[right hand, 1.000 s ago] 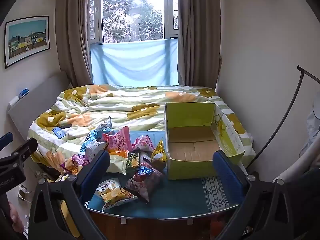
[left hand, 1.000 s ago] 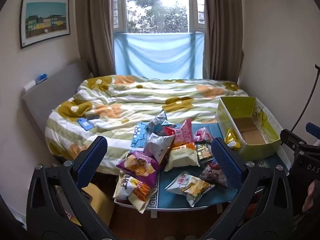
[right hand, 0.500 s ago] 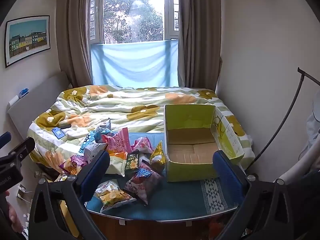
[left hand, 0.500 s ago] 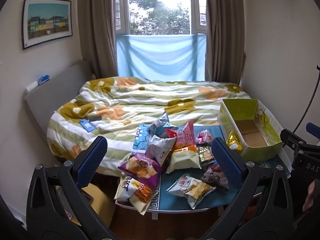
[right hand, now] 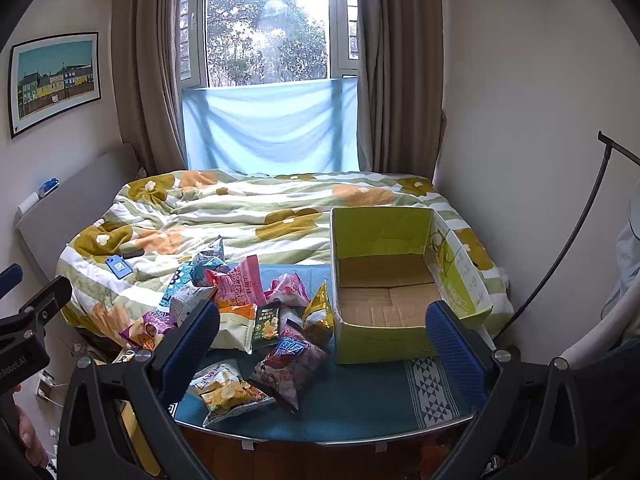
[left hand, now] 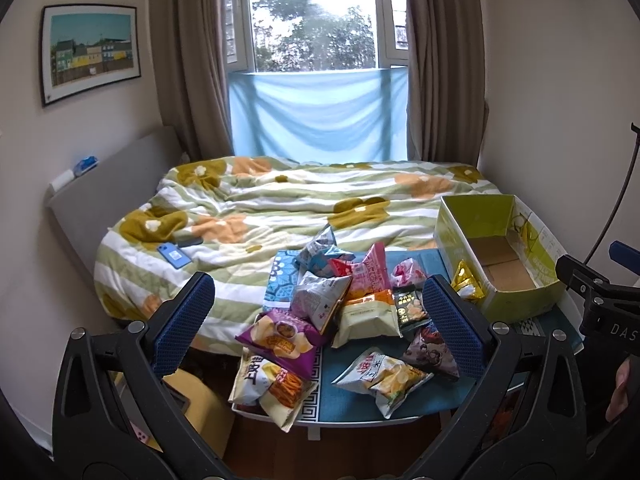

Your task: Organize snacks

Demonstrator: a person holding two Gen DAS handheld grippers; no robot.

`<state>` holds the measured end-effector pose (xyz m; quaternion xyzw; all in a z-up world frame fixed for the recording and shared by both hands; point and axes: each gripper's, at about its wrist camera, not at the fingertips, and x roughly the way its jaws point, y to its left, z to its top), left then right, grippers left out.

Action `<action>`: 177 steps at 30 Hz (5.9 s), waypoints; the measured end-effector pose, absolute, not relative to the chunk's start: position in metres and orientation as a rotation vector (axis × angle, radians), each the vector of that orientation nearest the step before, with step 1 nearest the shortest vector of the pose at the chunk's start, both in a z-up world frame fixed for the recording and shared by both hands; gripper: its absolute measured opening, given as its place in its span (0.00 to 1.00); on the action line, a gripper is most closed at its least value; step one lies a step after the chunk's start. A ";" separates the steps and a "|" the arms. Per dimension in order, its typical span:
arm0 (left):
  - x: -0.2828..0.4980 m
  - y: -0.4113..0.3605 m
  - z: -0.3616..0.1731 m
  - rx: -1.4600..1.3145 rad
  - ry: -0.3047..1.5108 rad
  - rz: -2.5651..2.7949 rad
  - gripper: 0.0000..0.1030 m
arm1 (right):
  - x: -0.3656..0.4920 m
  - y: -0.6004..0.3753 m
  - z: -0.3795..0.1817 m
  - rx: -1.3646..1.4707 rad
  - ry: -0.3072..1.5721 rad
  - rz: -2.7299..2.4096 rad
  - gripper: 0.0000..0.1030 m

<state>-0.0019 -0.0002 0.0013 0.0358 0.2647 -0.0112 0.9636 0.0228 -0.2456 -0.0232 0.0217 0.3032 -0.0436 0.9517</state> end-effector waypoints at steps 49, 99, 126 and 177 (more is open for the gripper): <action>-0.004 0.002 0.004 0.060 0.557 -0.019 1.00 | 0.024 -0.239 -0.028 0.048 0.631 -0.079 0.99; 0.071 0.064 -0.221 0.442 1.025 -0.144 1.00 | 0.087 -0.139 -0.192 -0.022 1.099 0.056 0.99; 0.104 0.057 -0.265 0.508 1.132 -0.255 0.73 | 0.152 -0.110 -0.280 -0.152 1.262 0.240 0.87; 0.228 -0.230 -0.051 0.307 0.752 -0.366 0.70 | 0.185 -0.390 -0.053 0.107 0.873 0.083 0.54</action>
